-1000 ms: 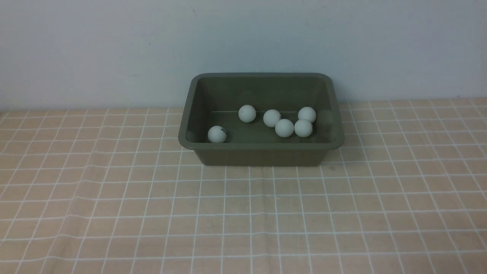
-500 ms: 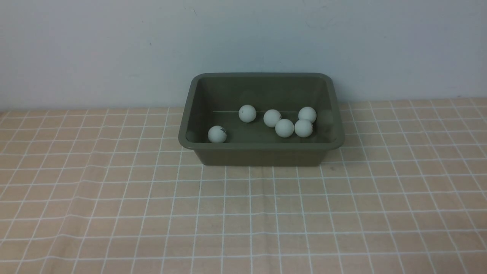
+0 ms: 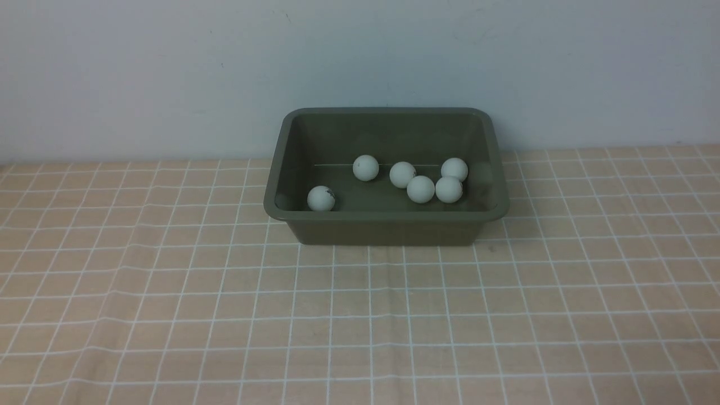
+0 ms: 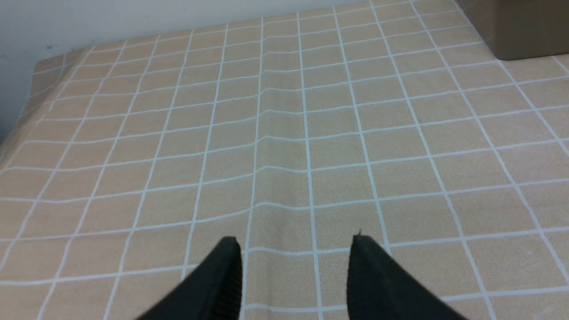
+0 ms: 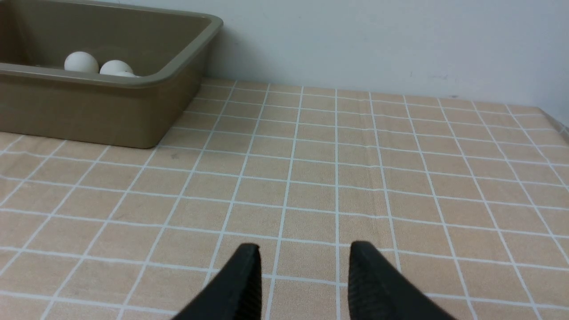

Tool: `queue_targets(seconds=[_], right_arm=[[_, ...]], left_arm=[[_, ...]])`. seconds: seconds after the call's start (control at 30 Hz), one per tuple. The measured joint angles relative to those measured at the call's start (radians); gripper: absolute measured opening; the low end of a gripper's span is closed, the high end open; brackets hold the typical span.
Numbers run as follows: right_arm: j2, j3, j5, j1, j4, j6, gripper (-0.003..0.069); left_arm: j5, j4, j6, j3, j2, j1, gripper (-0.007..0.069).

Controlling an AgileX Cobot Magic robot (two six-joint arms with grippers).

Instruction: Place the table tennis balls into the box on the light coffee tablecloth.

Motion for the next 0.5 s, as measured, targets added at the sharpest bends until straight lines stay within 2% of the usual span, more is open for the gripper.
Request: queue_targets(seconds=[0.3, 0.5], right_arm=[[0.0, 0.0, 0.001, 0.0, 0.0, 0.006, 0.0263], [0.0, 0.0, 0.006, 0.04, -0.034, 0.115, 0.0263]], left_arm=[[0.0, 0.0, 0.0, 0.0, 0.0, 0.0, 0.0266], [0.0, 0.0, 0.0, 0.0, 0.0, 0.0, 0.0266]])
